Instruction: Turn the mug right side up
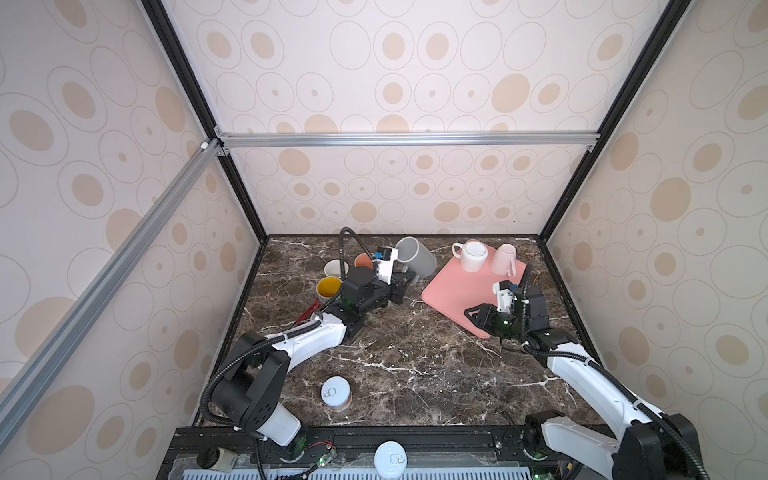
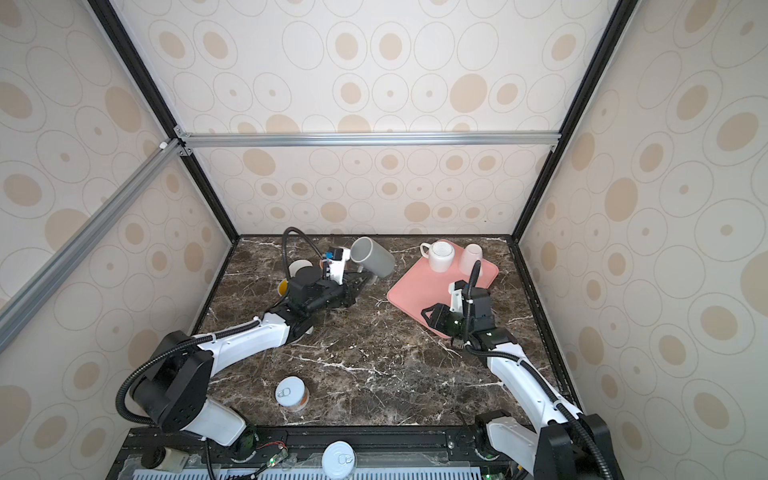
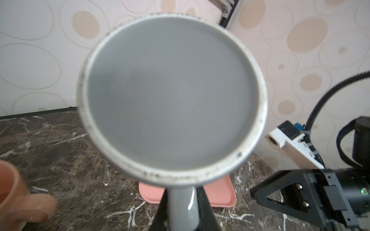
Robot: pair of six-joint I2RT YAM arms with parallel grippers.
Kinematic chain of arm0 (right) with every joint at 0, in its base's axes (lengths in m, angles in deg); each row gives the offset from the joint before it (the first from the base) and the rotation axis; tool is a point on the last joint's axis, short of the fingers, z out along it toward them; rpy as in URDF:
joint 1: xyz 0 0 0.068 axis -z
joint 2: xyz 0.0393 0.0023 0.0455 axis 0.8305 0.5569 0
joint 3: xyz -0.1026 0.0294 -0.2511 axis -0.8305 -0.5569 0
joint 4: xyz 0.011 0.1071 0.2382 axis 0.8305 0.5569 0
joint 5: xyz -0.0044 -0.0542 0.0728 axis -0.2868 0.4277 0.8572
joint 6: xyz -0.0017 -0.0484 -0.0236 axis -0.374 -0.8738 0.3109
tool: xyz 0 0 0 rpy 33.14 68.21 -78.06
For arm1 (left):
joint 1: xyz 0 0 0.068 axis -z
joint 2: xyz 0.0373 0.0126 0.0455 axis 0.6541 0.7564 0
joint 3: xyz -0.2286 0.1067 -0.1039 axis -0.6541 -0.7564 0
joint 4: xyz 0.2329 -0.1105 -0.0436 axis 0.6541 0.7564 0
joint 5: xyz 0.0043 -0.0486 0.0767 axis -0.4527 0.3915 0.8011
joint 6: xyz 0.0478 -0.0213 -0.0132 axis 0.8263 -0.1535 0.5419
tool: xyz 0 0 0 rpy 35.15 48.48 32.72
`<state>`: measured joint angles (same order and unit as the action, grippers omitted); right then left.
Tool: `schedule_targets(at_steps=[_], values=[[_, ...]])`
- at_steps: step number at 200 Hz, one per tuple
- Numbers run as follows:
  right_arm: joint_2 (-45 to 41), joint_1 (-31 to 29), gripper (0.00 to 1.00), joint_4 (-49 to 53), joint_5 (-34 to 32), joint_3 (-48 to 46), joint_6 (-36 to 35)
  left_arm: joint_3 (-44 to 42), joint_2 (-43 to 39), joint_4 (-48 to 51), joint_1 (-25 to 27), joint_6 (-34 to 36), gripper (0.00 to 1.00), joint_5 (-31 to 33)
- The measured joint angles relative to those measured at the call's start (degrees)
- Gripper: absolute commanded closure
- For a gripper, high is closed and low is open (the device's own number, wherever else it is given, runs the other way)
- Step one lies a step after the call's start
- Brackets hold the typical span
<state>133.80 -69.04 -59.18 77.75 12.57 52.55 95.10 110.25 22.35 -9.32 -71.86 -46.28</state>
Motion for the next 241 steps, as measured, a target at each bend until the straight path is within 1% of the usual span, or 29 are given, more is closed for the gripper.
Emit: schedule_targets(at_steps=[21,53,86,108,142,184,241], values=[[0.0,-2.8,0.61,-4.6,0.0,0.0,1.5,-4.2,-1.0,-7.4,-3.3,-6.6,1.00,-2.0],[1.4,-7.5,0.61,-16.0,2.1,-0.1,4.2,-8.0,-0.5,-17.6,-5.0,-15.9,1.00,-6.4],[7.0,-9.4,0.60,-30.5,5.1,-0.2,9.7,-8.4,4.6,-33.7,-5.7,-27.3,1.00,-10.6],[10.6,-10.9,0.60,-38.7,6.4,-0.2,13.5,-8.4,8.3,-40.6,-5.9,-33.3,1.00,-11.8],[14.1,-13.8,0.57,-47.8,6.7,0.0,17.3,-8.7,10.7,-44.2,-6.1,-39.4,1.00,-12.2],[17.9,-16.8,0.55,-52.5,6.6,3.2,19.0,-8.7,10.8,-46.5,-6.0,-44.2,1.00,-12.4],[24.5,-17.5,0.56,-59.3,6.4,7.1,23.5,-9.1,11.4,-47.5,-5.5,-49.4,1.00,-12.2]])
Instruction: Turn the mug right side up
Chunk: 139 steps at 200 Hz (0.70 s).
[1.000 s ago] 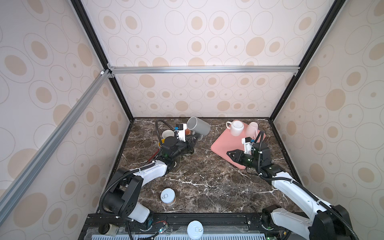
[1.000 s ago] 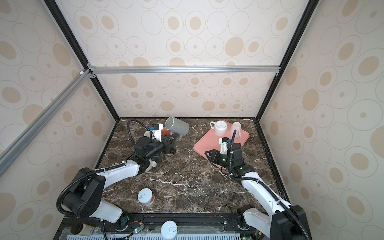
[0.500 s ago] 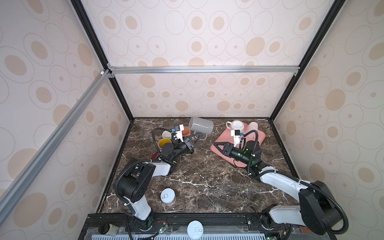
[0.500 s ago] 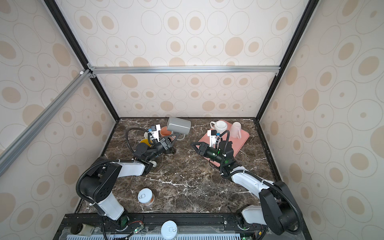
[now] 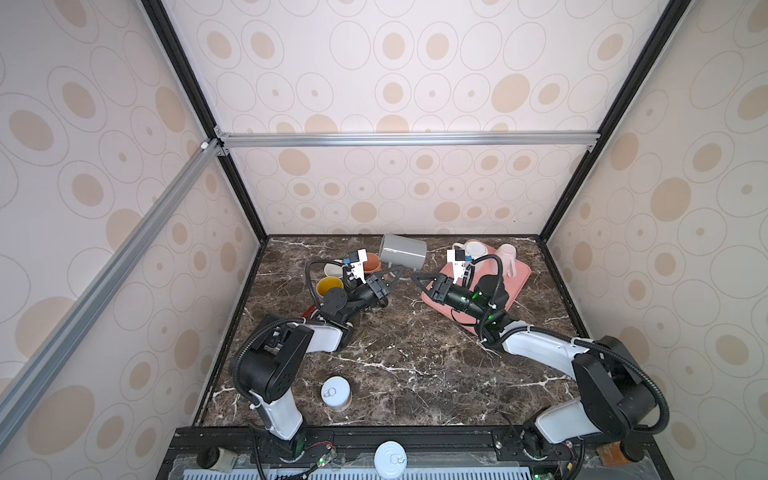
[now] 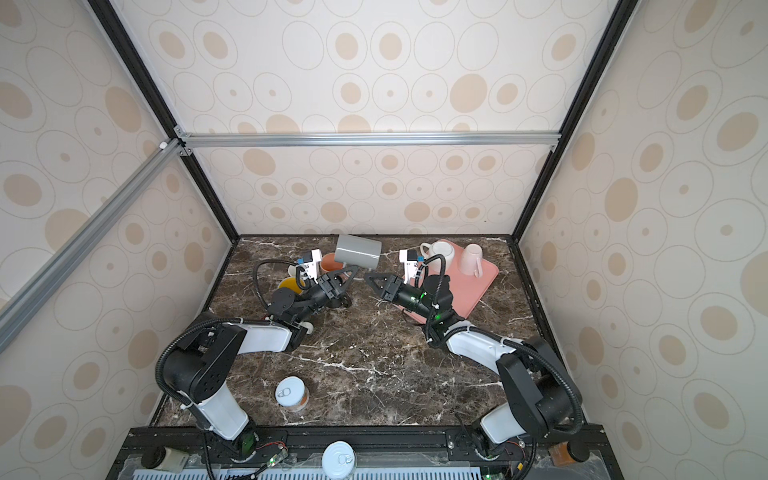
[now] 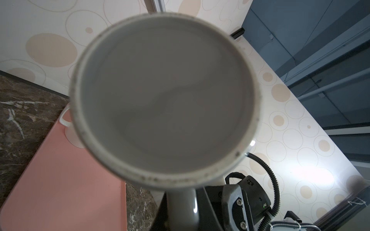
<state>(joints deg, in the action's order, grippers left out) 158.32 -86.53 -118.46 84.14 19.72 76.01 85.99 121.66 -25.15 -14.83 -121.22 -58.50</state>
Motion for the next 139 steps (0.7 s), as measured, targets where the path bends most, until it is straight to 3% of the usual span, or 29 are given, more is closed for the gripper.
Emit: schedule_targets(at_steps=[97,139], values=[[7.9,-2.3,0.57,-6.8,0.0,3.7,4.9,-1.5,-3.7,0.4,-0.2,0.1,1.00,-2.1],[8.1,-2.8,0.65,-7.3,-0.2,4.5,5.4,-2.2,-4.2,-0.4,-0.1,0.4,1.00,-2.8]])
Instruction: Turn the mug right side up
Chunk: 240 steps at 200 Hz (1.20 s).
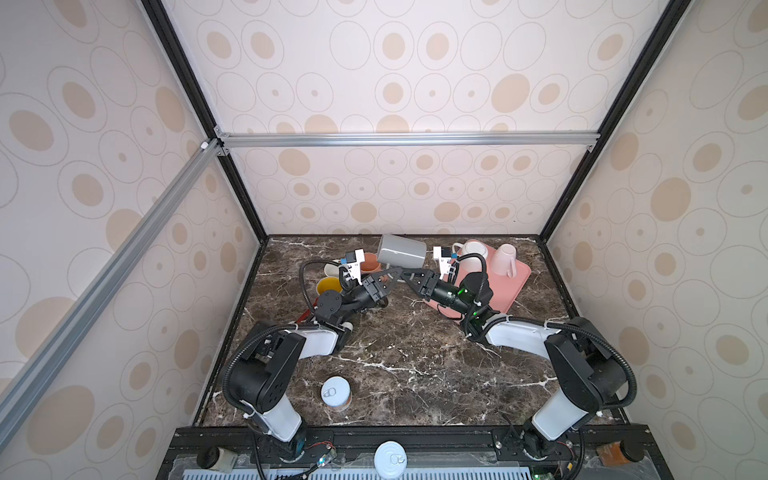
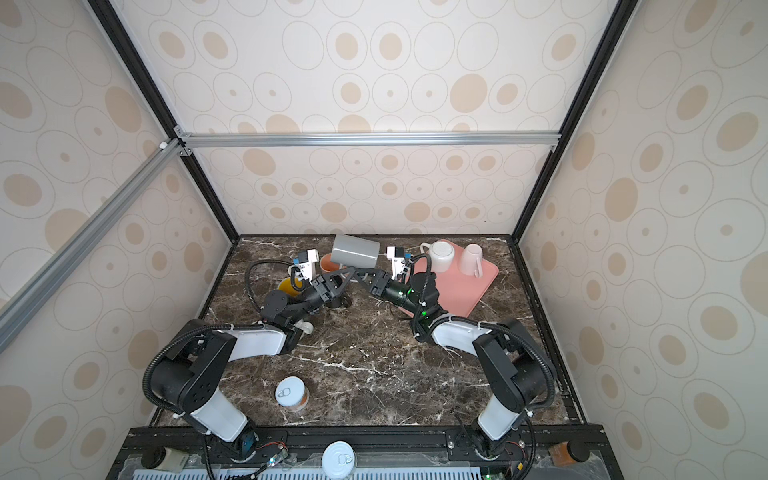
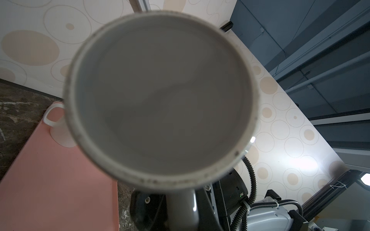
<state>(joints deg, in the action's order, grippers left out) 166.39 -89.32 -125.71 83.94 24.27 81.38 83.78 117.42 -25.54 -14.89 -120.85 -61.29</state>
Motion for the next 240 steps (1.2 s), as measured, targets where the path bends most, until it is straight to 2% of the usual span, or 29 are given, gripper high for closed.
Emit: schedule_targets(at_steps=[11,37,71,106,154,194,240], values=[[0.0,-0.1,0.70,0.4,0.0,0.0,0.1,-0.3,0.0,-0.1,0.1,0.0,1.00,0.0],[-0.2,-0.4,1.00,0.5,-0.2,0.2,0.1,-1.2,0.0,-0.3,-0.2,0.3,1.00,0.4],[-0.8,-0.7,1.00,0.9,0.1,0.2,-0.2,-2.1,-1.9,0.7,-0.2,1.4,1.00,0.4],[-1.9,-1.3,1.00,0.9,0.4,0.2,-1.5,-2.6,-6.8,6.9,-0.2,5.5,0.87,0.2],[-4.9,-1.6,1.00,4.2,2.0,0.2,-5.5,-2.4,-16.1,22.3,-0.2,16.5,0.73,-0.2],[-10.2,-1.4,1.00,12.9,1.0,0.2,-12.6,-1.8,-24.1,36.6,-0.2,27.9,0.68,1.8],[-16.8,-0.8,1.00,30.9,-3.8,1.9,-25.1,-0.9,-33.9,47.2,-0.2,39.6,0.68,8.5]])
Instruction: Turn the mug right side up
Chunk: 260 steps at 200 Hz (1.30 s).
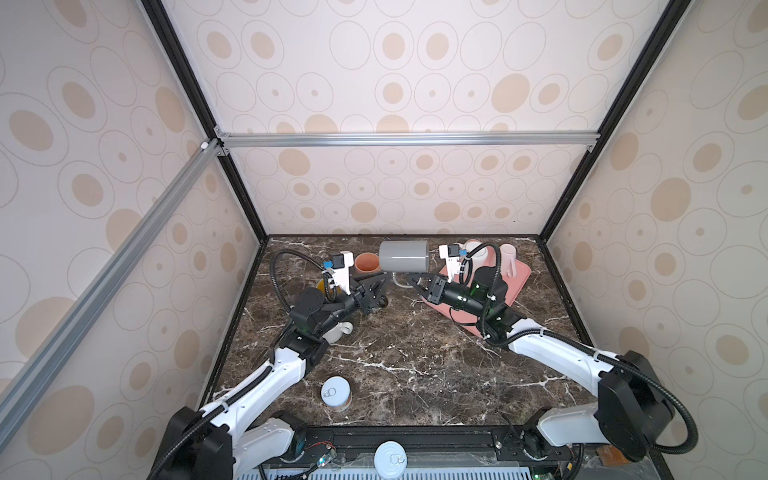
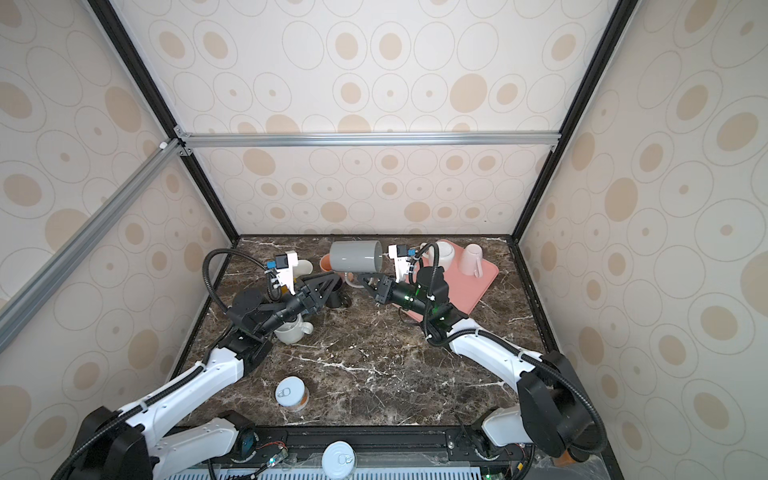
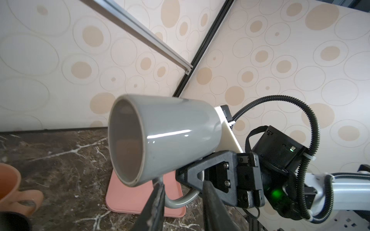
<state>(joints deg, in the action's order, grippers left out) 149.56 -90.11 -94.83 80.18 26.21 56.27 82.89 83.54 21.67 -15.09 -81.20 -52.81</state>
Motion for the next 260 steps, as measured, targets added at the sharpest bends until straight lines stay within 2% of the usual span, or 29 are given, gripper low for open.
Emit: schedule_targets(at_steps=[26,62,95,114,144,190,260], values=[[-2.4,-0.2,1.00,9.0,-2.5,2.0,-6.9,0.1,-5.5,5.4,0.0,6.5,0.67,6.4],[-3.9,-1.8,1.00,18.5,-7.3,5.6,-16.1,-0.3,-14.2,12.0,0.0,14.7,0.65,19.6],[-3.0,-6.5,1.00,27.8,-13.4,10.5,-25.2,-2.8,-20.8,15.0,0.0,20.0,0.62,30.9],[-0.4,-9.9,1.00,32.2,-16.1,14.6,-30.6,-4.9,-22.4,15.7,-0.1,21.4,0.62,34.9],[4.8,-13.8,1.00,37.0,-19.1,19.0,-37.2,-6.9,-22.1,16.3,-0.1,22.1,0.60,37.8],[11.8,-16.4,1.00,46.1,-23.8,23.8,-44.5,-7.4,-20.7,17.0,-0.2,23.2,0.59,39.2],[19.0,-17.1,1.00,54.0,-27.5,28.4,-48.6,-7.4,-19.4,17.0,-0.2,24.3,0.58,39.6]])
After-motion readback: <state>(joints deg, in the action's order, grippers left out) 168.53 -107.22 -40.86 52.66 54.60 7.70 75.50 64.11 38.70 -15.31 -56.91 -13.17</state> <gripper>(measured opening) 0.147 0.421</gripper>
